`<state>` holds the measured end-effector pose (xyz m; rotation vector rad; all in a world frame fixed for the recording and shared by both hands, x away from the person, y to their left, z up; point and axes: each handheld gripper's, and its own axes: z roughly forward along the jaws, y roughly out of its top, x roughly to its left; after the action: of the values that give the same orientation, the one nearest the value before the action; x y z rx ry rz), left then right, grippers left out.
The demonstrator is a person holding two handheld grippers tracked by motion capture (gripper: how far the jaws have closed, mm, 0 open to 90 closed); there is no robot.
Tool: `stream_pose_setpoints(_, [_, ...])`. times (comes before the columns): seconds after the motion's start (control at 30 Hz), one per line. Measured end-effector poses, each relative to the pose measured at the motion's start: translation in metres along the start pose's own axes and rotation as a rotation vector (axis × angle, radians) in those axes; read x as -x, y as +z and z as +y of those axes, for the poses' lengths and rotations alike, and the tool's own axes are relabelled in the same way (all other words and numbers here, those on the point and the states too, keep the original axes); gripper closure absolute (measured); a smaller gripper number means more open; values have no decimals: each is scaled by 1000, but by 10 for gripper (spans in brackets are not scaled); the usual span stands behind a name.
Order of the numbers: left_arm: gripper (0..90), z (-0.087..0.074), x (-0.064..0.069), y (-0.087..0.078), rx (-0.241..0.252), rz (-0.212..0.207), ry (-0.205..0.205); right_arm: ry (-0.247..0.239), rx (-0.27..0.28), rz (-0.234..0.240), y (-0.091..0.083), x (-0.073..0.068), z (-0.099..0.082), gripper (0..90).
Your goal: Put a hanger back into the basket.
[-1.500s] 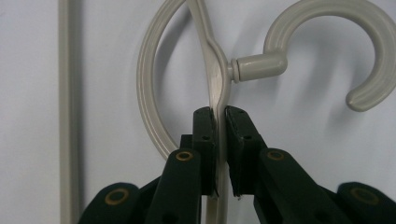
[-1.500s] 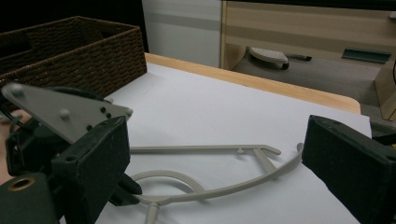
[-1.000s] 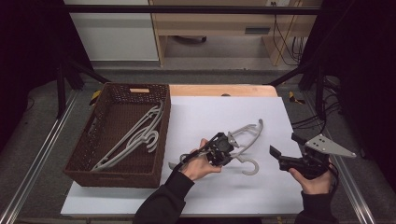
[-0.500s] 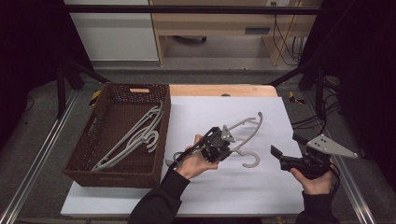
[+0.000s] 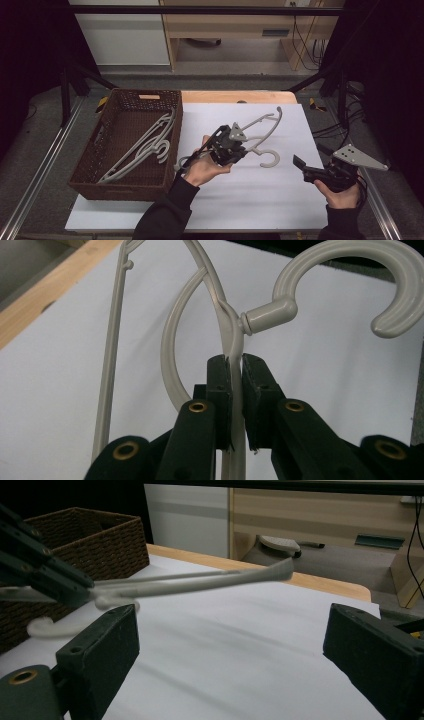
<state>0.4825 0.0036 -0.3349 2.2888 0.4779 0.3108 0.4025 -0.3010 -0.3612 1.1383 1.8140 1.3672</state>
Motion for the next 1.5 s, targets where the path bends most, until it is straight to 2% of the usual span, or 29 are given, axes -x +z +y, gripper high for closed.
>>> stream_pose_setpoints(0.27, [824,21,-2,-40,105,14,1,-6,-10,5,4,-2,-1,79])
stream_pose_setpoints(0.47, [824,33,-1,-71,161,34,15,-6,-10,7,4,-2,-1,79])
stream_pose_setpoints(0.6, [824,36,-3,-91,182,53,23,-10,-10,9,5,-3,-1,79])
stream_pose_setpoints(0.7, [824,32,-8,-104,191,77,12,-15,-14,10,6,-4,-1,79])
stream_pose_setpoints(0.87, [824,20,-19,-126,193,120,-5,-20,-23,11,8,-5,-2,79])
stream_pose_setpoints(1.07, [824,-4,-37,-158,208,190,-57,-22,-28,11,10,-6,-2,79])
stream_pose_setpoints(1.33, [824,-51,-66,-203,204,300,-141,-24,-33,10,11,-7,-2,79])
stream_pose_setpoints(1.5, [824,-79,-78,-221,210,340,-196,-32,-46,11,14,-9,-3,78])
